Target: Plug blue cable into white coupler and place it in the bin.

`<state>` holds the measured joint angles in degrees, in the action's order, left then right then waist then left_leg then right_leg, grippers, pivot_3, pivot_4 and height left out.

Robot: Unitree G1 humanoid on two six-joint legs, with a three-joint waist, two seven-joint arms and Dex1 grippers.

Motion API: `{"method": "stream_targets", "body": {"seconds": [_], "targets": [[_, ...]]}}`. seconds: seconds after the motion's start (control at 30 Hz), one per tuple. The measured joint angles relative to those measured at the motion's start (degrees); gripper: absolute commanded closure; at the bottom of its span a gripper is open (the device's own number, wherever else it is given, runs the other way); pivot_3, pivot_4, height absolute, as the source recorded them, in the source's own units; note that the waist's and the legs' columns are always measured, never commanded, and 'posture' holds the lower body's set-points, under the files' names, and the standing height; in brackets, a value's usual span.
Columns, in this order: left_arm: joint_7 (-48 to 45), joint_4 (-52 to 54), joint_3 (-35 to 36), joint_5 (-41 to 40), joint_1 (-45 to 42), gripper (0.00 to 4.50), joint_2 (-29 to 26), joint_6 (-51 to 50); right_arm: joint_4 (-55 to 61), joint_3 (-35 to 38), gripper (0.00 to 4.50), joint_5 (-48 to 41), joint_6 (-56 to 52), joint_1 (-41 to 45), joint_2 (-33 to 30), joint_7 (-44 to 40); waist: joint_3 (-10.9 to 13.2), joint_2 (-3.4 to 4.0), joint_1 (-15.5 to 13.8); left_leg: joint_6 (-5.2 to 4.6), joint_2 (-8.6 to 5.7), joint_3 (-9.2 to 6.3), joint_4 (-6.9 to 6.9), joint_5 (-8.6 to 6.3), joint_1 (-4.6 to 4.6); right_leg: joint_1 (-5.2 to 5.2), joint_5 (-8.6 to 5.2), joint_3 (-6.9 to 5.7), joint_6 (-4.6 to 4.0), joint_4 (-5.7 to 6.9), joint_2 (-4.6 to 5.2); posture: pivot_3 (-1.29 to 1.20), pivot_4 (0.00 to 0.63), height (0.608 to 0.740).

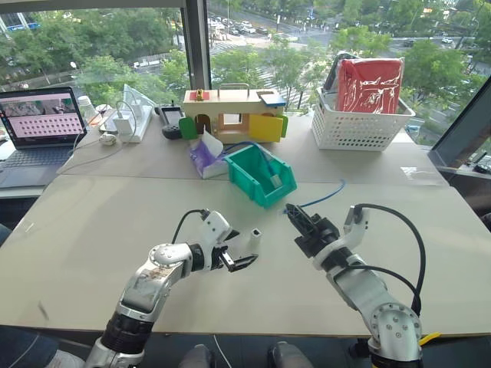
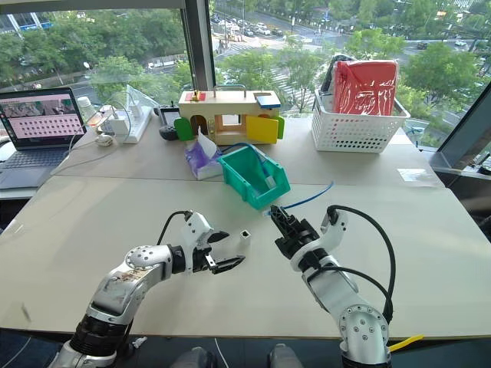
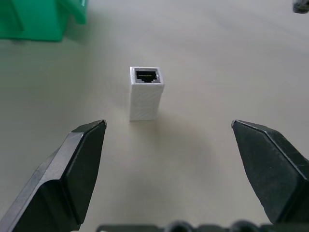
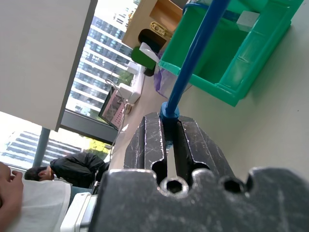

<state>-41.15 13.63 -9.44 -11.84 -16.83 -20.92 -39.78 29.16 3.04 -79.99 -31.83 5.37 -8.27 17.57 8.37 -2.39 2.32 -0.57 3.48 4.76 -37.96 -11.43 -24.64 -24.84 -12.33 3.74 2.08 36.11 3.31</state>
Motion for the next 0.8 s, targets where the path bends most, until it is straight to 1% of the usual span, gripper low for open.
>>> {"method": "stream_targets", "body": {"seconds": [0.1, 0.33, 0.5, 0.8], "targets": [[2.26, 0.03, -0.20, 0.40, 0.09, 0.01, 0.42, -0.55, 0.00, 0.08, 4.50, 0.01, 0.00, -0.03, 0.06, 0.01, 0.00, 0.00, 0.05, 0.00, 0.00, 0.00, 0.00, 0.00, 0.00, -0.01, 0.00, 0.00, -0.01, 0.00, -0.01, 0.00, 0.150, 0.737], [5.48, -0.12, -2.93, 0.24, 0.02, 0.01, 5.79, -0.52, 0.04, 0.02, 4.50, 0.71, 0.01, -0.36, 0.48, 0.01, 0.00, 0.00, -0.10, 0.00, -0.02, 0.05, 0.00, 0.00, -0.01, 0.00, 0.00, 0.02, 0.00, -0.02, 0.01, 0.00, 0.150, 0.737], [5.93, -1.54, -3.29, 0.44, -0.73, 0.01, 5.64, 0.52, 0.40, 0.12, 4.50, 1.08, 0.06, -1.62, 0.53, 0.05, 0.00, 0.00, 0.09, 0.00, -0.01, 0.04, 0.00, 0.00, -0.01, -0.01, 0.00, 0.02, -0.01, -0.02, -0.01, 0.00, 0.150, 0.737], [5.83, -7.58, -3.49, 1.51, -1.34, 0.01, 5.85, 6.85, 0.76, 0.26, 4.50, 1.64, 0.22, -1.73, 0.88, 0.05, 0.00, 0.00, -0.06, 0.00, -0.03, 0.05, 0.00, 0.00, -0.02, 0.00, -0.01, 0.02, -0.01, -0.03, 0.01, 0.00, 0.150, 0.737]]}}
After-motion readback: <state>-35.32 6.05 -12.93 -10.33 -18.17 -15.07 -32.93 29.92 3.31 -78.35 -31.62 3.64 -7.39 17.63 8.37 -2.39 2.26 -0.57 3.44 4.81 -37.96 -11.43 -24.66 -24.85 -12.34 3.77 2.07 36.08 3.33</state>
